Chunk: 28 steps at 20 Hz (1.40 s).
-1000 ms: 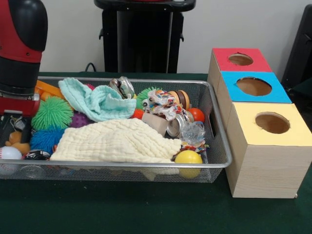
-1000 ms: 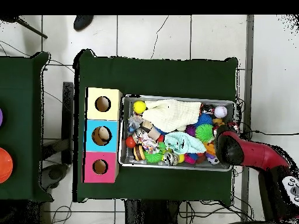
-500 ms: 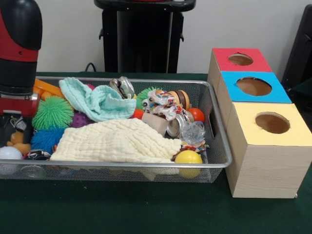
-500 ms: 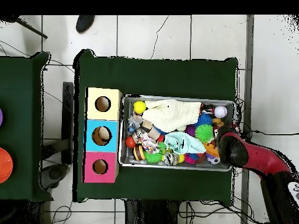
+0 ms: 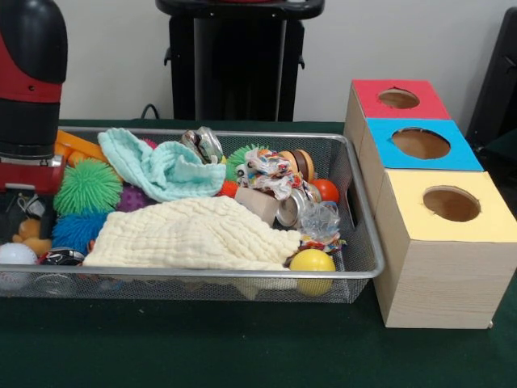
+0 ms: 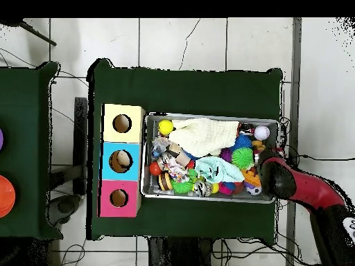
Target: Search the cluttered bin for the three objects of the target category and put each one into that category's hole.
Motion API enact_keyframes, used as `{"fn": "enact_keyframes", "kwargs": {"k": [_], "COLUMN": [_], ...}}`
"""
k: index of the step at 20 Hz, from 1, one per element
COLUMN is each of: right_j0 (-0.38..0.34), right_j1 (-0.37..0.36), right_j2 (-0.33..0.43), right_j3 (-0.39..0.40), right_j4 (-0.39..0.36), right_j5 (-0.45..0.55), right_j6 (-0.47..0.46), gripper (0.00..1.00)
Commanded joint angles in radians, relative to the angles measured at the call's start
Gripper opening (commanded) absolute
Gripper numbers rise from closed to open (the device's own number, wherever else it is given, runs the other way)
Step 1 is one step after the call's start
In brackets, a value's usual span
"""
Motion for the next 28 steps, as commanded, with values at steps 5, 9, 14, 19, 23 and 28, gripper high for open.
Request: {"fn": "enact_keyframes", "kwargs": {"k": [5,9,14,19,23,28], "right_j0": [-0.010,-0.023,-0.020,-0.001,0.019,0.028], "right_j1": [0.089,0.091,0.086,0.060,0.042,0.039], "right_j2": [0.081,0.096,0.096,0.083,0.066,0.060], "right_j3": [0.099,0.107,0.113,0.124,0.126,0.118], "right_j4": [-0.006,-0.012,-0.002,-0.001,-0.021,-0.046], "right_j5": [0.181,0.161,0.161,0.169,0.165,0.164], "right_j6": [-0.004,-0.002,0.020,0.029,0.018,-0.010], "gripper": [1.00,0.00,0.00,0.00,0.00,1.00]}}
